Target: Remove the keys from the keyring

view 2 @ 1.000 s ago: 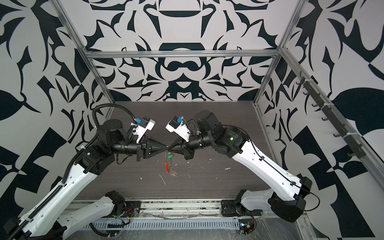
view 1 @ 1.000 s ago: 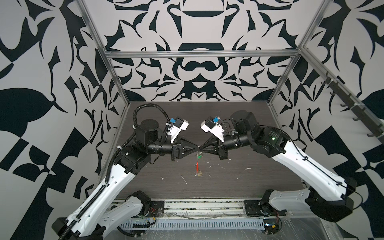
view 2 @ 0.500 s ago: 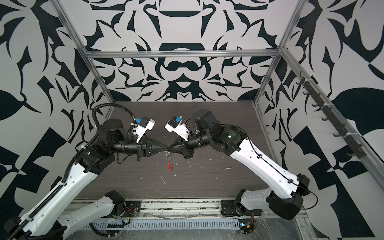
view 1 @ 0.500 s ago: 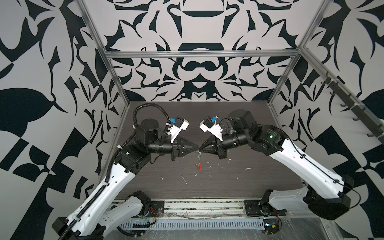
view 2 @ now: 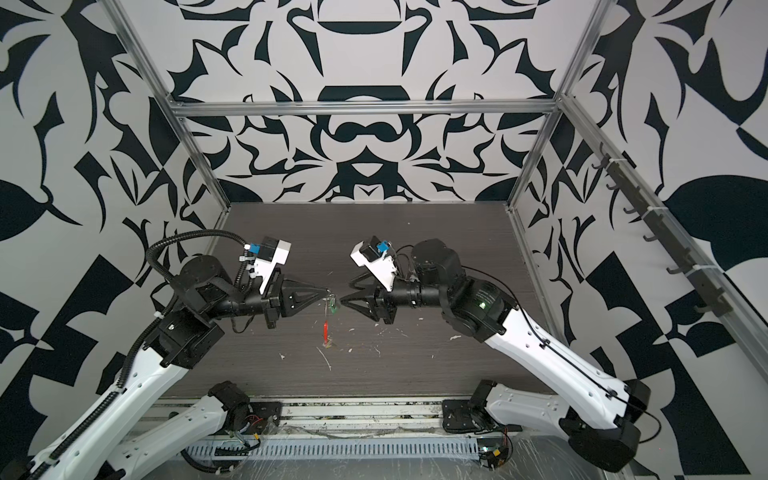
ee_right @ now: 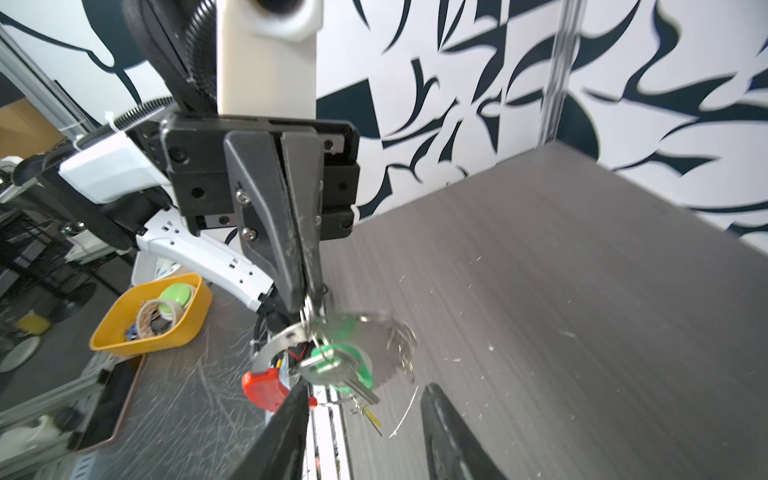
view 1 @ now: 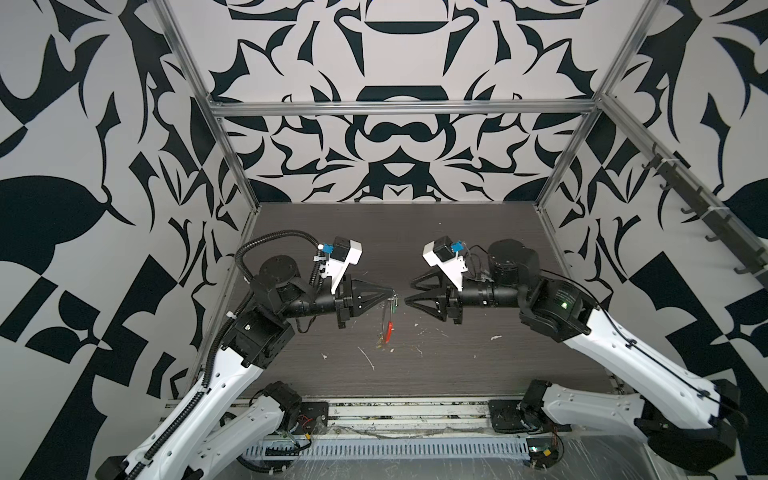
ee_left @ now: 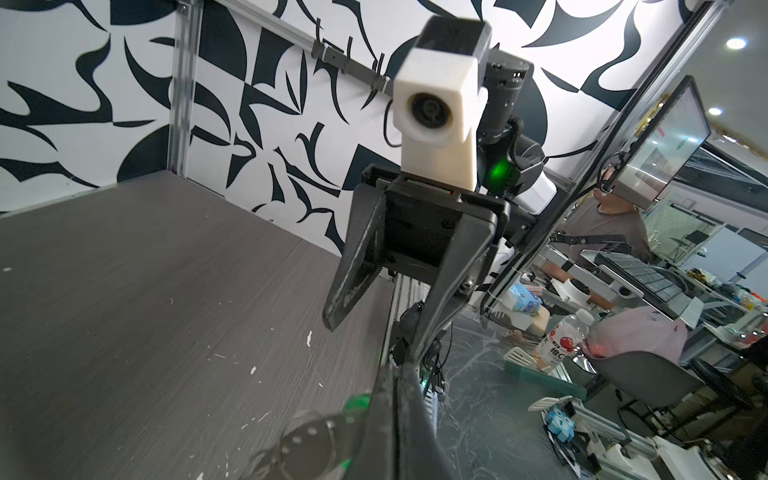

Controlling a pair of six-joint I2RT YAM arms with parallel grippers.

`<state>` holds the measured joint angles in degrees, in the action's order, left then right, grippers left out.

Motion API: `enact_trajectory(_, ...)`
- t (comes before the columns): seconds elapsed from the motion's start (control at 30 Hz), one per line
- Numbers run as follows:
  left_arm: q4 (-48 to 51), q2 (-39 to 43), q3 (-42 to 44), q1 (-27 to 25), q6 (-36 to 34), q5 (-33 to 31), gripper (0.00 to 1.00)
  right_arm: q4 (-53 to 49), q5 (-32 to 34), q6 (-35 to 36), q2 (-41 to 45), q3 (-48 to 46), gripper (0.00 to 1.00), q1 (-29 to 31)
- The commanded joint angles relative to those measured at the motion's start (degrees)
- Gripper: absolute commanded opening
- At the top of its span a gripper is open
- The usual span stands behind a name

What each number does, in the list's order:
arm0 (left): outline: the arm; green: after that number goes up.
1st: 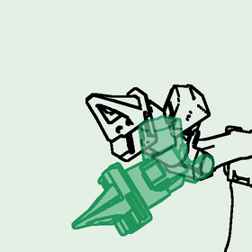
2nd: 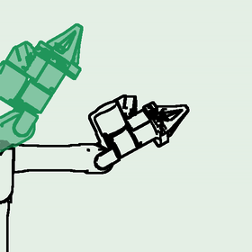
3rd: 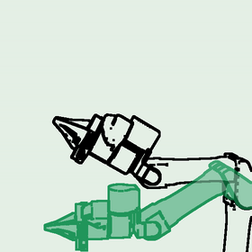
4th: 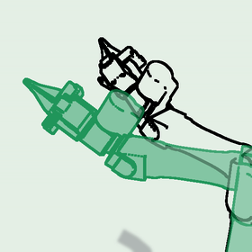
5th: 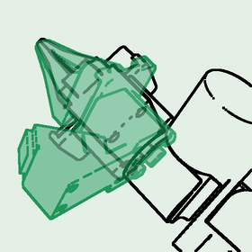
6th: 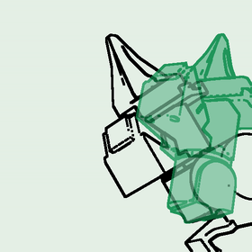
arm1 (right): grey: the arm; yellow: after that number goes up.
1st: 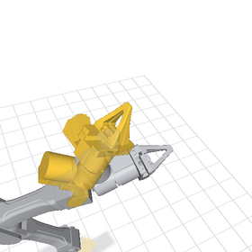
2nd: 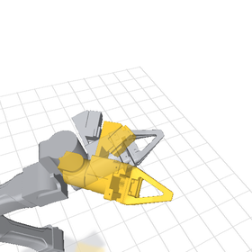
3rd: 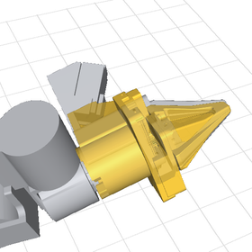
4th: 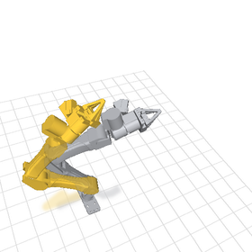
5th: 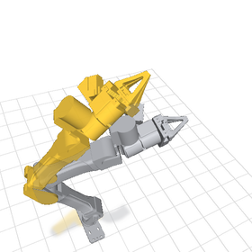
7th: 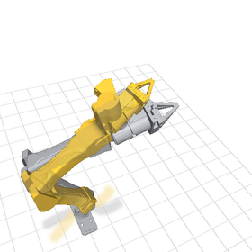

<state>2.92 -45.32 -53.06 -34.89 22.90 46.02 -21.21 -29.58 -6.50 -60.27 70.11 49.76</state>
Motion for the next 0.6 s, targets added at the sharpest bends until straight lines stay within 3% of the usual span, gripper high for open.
enact_trajectory(0.0, -6.24, 1.45, 0.87, -0.17, 1.48, -1.7, 0.0, 11.28, -0.55, -2.47, 1.12, -2.67, 0.49, 0.27)
enact_trajectory(0.1, -6.3, 1.45, 0.93, -0.17, 1.93, -2.28, 0.0, 14.65, -4.12, -3.74, 0.53, -3.88, 0.51, 0.89)
enact_trajectory(0.27, -7.56, 1.72, 1.73, -0.17, 2.85, -2.63, 0.0, 16.25, -3.05, -3.14, -1.11, -3.62, 0.51, 2.84)
enact_trajectory(0.57, -7.38, 1.81, 1.95, -0.17, 3.03, -2.25, 0.0, 14.47, -2.03, -1.55, -2.83, -1.38, 0.4, 3.69)
